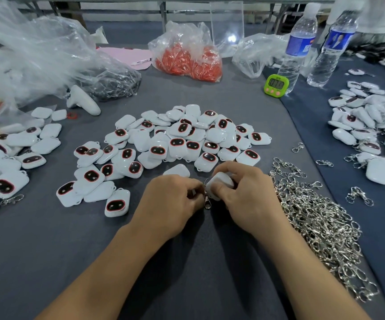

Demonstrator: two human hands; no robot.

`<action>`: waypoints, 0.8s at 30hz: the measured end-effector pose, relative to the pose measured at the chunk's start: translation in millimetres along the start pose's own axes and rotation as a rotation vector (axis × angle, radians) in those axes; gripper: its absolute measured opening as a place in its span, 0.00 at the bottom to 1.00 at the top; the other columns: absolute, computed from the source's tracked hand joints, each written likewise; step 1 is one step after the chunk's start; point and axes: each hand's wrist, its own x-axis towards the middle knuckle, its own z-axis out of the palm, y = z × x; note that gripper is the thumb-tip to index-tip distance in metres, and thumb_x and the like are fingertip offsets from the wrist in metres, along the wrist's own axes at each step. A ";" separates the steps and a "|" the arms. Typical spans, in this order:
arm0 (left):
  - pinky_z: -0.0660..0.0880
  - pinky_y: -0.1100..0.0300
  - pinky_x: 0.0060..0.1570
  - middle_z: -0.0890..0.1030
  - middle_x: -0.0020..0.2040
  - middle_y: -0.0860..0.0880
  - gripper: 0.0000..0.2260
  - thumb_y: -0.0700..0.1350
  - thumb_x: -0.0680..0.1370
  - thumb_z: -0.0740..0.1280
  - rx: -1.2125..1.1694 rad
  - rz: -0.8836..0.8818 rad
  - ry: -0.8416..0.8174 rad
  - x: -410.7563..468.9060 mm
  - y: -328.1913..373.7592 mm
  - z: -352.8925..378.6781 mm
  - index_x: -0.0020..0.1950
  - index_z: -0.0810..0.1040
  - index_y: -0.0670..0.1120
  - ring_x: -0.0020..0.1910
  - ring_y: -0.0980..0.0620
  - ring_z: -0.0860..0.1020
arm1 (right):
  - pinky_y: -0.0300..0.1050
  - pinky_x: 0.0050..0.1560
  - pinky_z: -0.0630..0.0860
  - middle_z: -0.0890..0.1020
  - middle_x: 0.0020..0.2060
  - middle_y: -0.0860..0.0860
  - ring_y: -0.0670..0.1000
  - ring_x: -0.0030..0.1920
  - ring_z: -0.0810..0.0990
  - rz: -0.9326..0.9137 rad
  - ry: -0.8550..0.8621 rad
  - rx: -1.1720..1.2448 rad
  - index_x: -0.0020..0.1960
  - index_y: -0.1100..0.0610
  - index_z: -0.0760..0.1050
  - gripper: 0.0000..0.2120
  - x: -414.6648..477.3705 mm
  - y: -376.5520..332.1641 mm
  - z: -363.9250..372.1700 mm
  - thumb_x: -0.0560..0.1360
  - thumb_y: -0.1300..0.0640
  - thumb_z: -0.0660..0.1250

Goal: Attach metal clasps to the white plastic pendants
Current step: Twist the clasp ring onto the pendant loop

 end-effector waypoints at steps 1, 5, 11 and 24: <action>0.62 0.70 0.35 0.74 0.31 0.61 0.03 0.52 0.74 0.73 -0.002 -0.006 -0.004 0.5 0.1 0.0 0.46 0.85 0.58 0.35 0.63 0.73 | 0.33 0.31 0.70 0.81 0.30 0.46 0.45 0.30 0.75 -0.002 0.005 0.002 0.43 0.47 0.80 0.06 -0.9 0.0 0.9 0.71 0.57 0.74; 0.64 0.72 0.34 0.74 0.30 0.61 0.03 0.51 0.72 0.74 -0.045 -0.011 -0.018 2.1 -0.8 -0.5 0.44 0.85 0.59 0.36 0.63 0.75 | 0.42 0.36 0.73 0.82 0.31 0.44 0.48 0.32 0.78 0.034 0.094 0.062 0.45 0.48 0.80 0.06 0.0 1.6 3.0 0.73 0.58 0.72; 0.65 0.75 0.37 0.73 0.31 0.61 0.04 0.50 0.72 0.75 -0.068 0.011 -0.063 1.7 -4.3 -2.3 0.46 0.86 0.58 0.41 0.68 0.74 | 0.38 0.33 0.68 0.81 0.28 0.43 0.43 0.28 0.74 0.043 0.020 0.084 0.43 0.48 0.79 0.06 -0.4 -1.1 4.2 0.73 0.59 0.71; 0.66 0.58 0.36 0.77 0.38 0.50 0.06 0.52 0.75 0.71 0.092 0.123 0.032 -4.0 5.5 0.8 0.50 0.85 0.56 0.37 0.51 0.75 | 0.34 0.33 0.71 0.82 0.30 0.46 0.46 0.33 0.76 -0.020 0.033 -0.070 0.41 0.47 0.81 0.06 -2.7 -10.0 -0.6 0.71 0.58 0.74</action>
